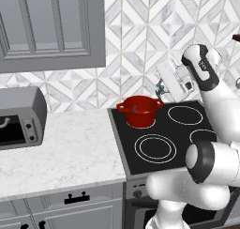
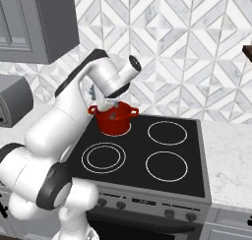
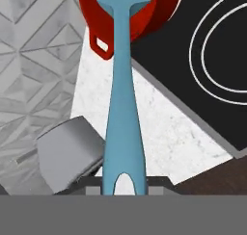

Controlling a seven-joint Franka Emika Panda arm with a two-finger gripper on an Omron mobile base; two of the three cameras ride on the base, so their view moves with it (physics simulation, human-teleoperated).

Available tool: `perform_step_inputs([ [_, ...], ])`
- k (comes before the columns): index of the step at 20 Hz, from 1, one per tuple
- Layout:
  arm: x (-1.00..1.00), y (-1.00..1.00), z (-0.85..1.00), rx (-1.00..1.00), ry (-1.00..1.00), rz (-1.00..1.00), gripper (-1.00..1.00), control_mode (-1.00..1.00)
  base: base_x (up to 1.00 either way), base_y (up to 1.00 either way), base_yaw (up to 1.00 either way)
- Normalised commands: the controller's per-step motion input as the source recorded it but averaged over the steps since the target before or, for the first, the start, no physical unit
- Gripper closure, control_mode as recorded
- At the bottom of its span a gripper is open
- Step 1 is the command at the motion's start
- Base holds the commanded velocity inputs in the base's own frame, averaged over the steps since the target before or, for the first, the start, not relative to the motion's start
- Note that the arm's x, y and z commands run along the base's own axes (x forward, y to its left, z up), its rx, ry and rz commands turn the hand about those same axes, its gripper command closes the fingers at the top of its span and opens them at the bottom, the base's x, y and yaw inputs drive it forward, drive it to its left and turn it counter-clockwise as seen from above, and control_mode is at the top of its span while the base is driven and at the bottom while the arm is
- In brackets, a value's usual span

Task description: Put the potato and onion in the pot. Retrieve the spatula and lightly stir the vegetables in the pot.

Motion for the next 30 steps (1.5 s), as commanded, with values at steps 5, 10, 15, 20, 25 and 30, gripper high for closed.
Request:
perform_step_inputs([
  [5,0.4,0.03,-0.04,0.37,0.34,-0.02,1.0,-1.0,0.0,0.0,0.0],
  [10,0.25,0.12,-0.3,0.13,0.26,-0.02,1.0,-1.0,0.0,0.0,0.0],
  [15,0.73,0.25,-0.59,0.01,0.12,0.0,1.0,-1.0,0.0,0.0,0.0],
  [20,0.66,0.14,-0.02,0.08,0.0,0.0,1.0,-1.0,0.0,0.0,0.0],
  [25,0.06,0.02,0.07,0.1,0.0,-0.01,1.0,-1.0,0.0,0.0,0.0],
  [30,-0.04,0.0,0.12,0.07,-0.01,-0.07,1.0,-1.0,0.0,0.0,0.0],
])
